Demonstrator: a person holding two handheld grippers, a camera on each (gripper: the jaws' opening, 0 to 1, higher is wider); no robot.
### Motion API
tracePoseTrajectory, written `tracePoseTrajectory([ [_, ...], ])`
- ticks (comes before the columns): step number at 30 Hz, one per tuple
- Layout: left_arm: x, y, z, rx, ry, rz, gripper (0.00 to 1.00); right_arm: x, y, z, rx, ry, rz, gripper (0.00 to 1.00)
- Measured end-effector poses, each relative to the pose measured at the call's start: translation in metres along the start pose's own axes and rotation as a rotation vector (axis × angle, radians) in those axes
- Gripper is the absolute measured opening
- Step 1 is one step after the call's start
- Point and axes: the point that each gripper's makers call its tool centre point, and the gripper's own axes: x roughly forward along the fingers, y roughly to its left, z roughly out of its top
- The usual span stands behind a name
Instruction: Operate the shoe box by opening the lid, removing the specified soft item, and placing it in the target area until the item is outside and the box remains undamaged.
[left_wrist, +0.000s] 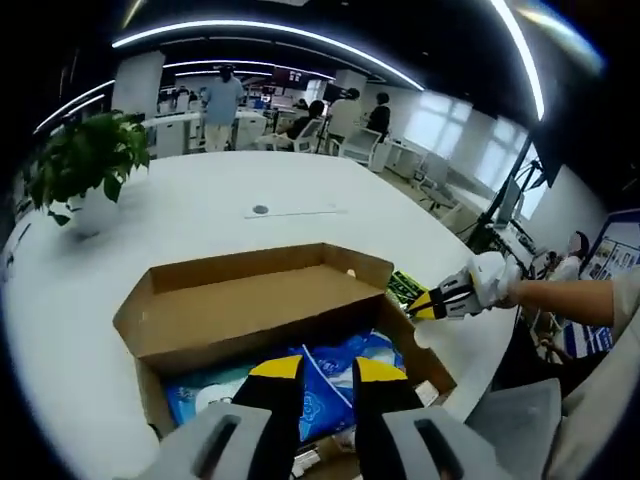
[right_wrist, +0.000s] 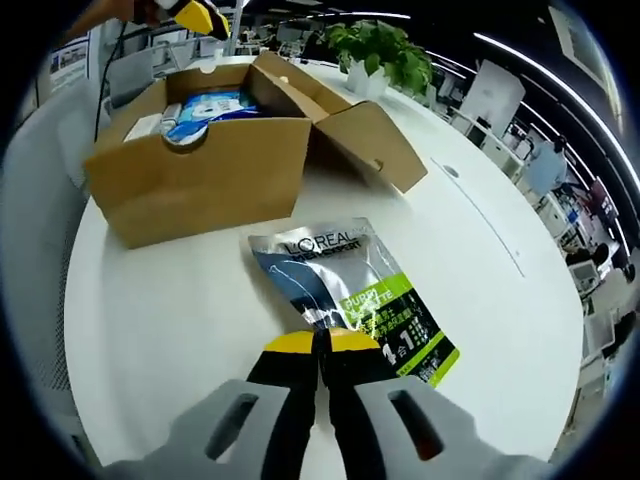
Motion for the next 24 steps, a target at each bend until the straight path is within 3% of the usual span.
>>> tracePoseTrajectory([
  [7,-0.013,0.022,-0.007,-0.022,-0.001,0.041,0.19,0.005,-0.004,0.002,-0.009,0.014,-0.007,0.02],
  [20,-0.027,0.035,-0.013,-0.018,-0.015,0.078,0.21,-0.006,0.005,0.001,0.005,0.025,0.004,0.1],
  [24,-0.03,0.038,-0.014,-0.001,-0.02,0.084,0.22,-0.013,0.004,0.01,0.059,-0.003,-0.015,0.16],
])
